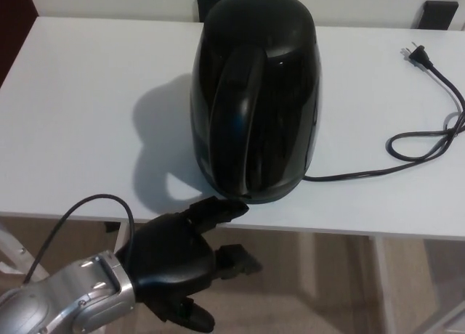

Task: The robot walk towards a table in front and click the button on the base of the boilling pot using its left middle finger

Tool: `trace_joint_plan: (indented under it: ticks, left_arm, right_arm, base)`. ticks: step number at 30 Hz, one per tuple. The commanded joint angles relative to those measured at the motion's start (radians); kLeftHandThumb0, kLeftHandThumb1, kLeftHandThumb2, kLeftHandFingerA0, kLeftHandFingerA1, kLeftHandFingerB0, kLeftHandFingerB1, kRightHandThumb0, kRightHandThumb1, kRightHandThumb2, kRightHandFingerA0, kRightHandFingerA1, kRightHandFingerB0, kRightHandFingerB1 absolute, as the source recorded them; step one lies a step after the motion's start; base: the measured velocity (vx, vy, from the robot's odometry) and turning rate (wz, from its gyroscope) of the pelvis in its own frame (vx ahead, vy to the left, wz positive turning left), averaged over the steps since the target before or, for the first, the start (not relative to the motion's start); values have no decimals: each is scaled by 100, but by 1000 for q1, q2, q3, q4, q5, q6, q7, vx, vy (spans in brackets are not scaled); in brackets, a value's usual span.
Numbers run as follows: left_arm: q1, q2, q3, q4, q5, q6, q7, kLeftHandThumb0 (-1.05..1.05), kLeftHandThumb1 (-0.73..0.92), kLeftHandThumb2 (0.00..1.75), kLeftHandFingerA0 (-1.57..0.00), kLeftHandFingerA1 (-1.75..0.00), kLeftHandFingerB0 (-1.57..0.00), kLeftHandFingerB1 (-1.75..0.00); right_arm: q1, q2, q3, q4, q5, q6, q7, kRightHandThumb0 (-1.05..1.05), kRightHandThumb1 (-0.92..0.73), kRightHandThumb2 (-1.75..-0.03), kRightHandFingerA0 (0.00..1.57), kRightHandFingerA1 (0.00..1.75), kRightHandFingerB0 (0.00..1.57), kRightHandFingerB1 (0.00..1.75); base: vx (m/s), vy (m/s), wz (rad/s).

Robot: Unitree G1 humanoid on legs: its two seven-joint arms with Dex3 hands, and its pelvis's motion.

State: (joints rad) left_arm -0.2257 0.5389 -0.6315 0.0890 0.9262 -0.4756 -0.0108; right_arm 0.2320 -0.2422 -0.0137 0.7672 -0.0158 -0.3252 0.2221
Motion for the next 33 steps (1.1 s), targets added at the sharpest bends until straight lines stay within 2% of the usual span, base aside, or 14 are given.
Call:
trace_joint_plan:
  ticks: [1, 15, 21, 25, 27, 30, 31, 33]
  left_arm:
    - [8, -3, -12, 32, 35, -27, 31, -86, 78, 64, -33, -35, -29, -33]
    - [27, -15, -45, 60, 6, -19, -38, -87, 78, 64, -31, -32, -26, -32]
    - [18, 1, -56, 14, 59, -43, 12, -86, 79, 65, -29, -33, -26, -32]
    - [20, 22, -48, -69, 74, -95, 66, -88, 81, 66, -33, -33, -26, -32]
    - [34, 26, -40, -120, 66, -121, 86, -88, 79, 65, -35, -34, -28, -33]
    - [81, 46, -32, -216, 26, -133, 34, -88, 75, 64, -33, -35, -27, -34]
    - [112, 56, -34, -236, 16, -149, 39, -93, 65, 72, -35, -37, -28, -36]
    - [146, 67, -34, -255, 15, -158, 37, -93, 66, 73, -35, -38, -28, -36]
  right_arm:
    - [5, -17, 1, -14, -10, 24, 10, -32, -67, -60, 71, 46, 40, 36]
    - [1, -21, 0, -30, -9, 45, 18, -32, -66, -60, 72, 46, 39, 36]
    - [1, -22, -7, -28, -6, 42, 18, -33, -66, -59, 73, 47, 40, 36]
    - [0, -20, -3, -33, -15, 45, 12, -33, -65, -59, 74, 46, 41, 36]
    - [-3, -18, -6, -28, -9, 51, 18, -34, -65, -59, 75, 47, 41, 36]
    - [1, -16, -8, -17, -3, 30, 33, -34, -65, -59, 73, 47, 40, 36]
    - [8, -10, -16, -20, 11, 30, 41, -34, -63, -59, 73, 48, 41, 36]
    - [14, -12, -16, -25, 11, 28, 49, -38, -62, -58, 71, 48, 39, 36]
  base:
    - [0, 0, 0]
    - [0, 0, 0]
    - [0, 0, 0]
    - [0, 0, 0]
    - [0, 0, 0]
    - [0, 0, 0]
    - [0, 0, 0]
    - [0, 0, 0]
